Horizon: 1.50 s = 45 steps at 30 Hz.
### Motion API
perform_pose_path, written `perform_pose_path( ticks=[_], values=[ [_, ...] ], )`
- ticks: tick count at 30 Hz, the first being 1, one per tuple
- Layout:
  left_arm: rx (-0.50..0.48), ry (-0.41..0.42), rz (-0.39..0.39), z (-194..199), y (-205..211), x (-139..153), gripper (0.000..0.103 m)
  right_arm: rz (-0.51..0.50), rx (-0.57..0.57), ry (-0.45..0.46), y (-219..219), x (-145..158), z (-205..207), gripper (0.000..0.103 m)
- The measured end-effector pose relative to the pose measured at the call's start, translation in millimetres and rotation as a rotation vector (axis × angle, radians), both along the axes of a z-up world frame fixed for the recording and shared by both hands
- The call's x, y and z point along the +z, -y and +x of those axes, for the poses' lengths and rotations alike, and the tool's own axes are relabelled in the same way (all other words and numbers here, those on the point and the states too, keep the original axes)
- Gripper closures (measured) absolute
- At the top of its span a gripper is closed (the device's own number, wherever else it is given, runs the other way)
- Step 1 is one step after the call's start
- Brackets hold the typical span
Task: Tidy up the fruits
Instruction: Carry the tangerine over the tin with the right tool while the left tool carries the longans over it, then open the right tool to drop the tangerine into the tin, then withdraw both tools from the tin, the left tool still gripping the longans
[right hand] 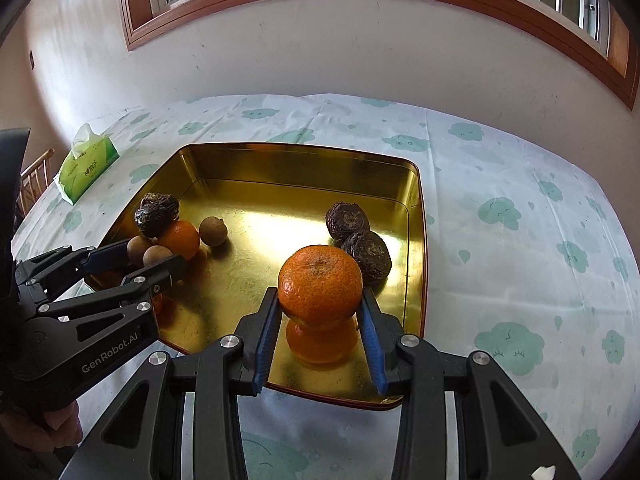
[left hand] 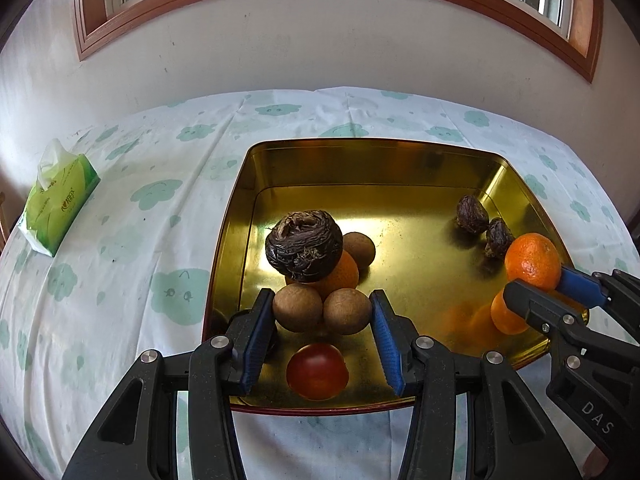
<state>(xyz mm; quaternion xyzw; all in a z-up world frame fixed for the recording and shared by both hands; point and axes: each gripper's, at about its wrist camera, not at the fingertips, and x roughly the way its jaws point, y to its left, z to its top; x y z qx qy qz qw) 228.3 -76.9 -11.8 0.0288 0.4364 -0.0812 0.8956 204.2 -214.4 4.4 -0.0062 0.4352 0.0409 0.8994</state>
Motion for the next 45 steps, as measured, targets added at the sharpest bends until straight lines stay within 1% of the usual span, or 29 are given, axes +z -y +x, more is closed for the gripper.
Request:
perform_pose_path(
  ticks=[6,12,23,27,31,34,40,45],
  values=[
    [0.004,0.004,0.022,5,1,-2,0.054,-0.003,-0.009,0.000,1,-3,11,0.067],
    [0.009,0.004,0.036,8,2,-2,0.054,0.004,-0.012,-0.025,0,-10,18,0.067],
    [0.017,0.000,0.045,4,3,-3,0.054,0.007,-0.014,-0.026,-1,-11,18,0.066],
    [0.017,-0.004,0.040,1,2,-1,0.054,0.005,-0.014,-0.022,-2,-10,13,0.066],
    [0.019,-0.006,0.038,-3,2,1,0.054,-0.002,-0.013,-0.012,-3,-6,9,0.061],
    [0.021,-0.003,0.035,-8,1,4,0.054,-0.006,-0.017,-0.005,-4,-2,4,0.061],
    [0.034,-0.003,0.011,-22,-4,12,0.054,-0.006,-0.029,0.009,-5,6,-11,0.060],
    [0.042,0.016,-0.008,-38,-10,23,0.054,0.013,-0.047,0.026,-5,15,-28,0.060]
  ],
)
